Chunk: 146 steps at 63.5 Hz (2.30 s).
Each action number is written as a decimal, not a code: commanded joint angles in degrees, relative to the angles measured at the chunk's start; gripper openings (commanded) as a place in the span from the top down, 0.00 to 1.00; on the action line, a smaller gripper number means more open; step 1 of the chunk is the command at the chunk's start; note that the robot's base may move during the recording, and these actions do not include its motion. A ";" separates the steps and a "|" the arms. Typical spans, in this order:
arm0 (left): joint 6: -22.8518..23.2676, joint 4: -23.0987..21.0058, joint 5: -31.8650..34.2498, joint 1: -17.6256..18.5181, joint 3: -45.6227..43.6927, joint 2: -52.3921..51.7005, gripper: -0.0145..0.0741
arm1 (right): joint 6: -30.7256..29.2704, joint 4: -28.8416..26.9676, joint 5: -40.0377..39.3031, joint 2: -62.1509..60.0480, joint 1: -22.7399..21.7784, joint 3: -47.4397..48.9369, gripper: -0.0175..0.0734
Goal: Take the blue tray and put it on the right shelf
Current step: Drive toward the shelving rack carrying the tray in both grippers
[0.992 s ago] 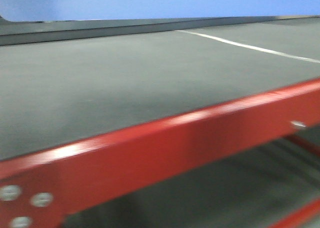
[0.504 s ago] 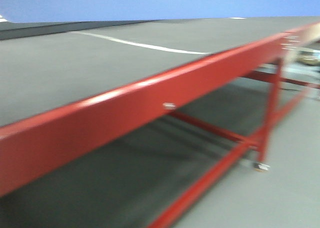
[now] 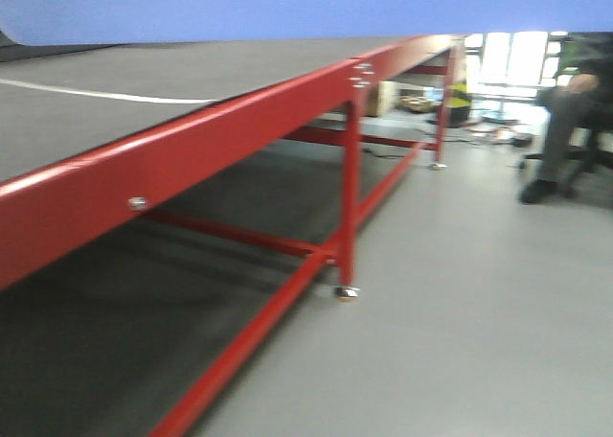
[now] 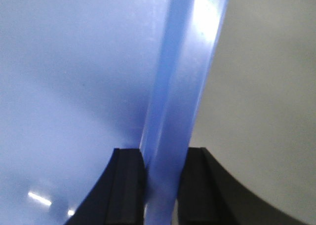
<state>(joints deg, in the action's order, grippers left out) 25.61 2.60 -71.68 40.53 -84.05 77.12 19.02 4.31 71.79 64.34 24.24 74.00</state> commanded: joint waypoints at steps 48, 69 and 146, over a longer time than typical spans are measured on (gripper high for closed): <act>-2.10 -2.13 -5.01 0.65 -1.85 -1.64 0.89 | -1.20 -0.59 1.04 -1.00 -0.13 2.31 0.78; -2.10 -2.91 -5.01 0.65 -1.85 -1.64 0.89 | -1.20 -0.59 1.04 -1.00 -0.13 2.31 0.78; -2.10 -4.45 -5.01 0.65 -1.85 -1.64 0.89 | -1.20 -0.59 1.04 -1.00 -0.13 2.31 0.78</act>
<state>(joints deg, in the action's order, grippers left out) 25.61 1.36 -72.13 40.53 -84.05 77.12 18.87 4.57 71.79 64.34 24.07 74.00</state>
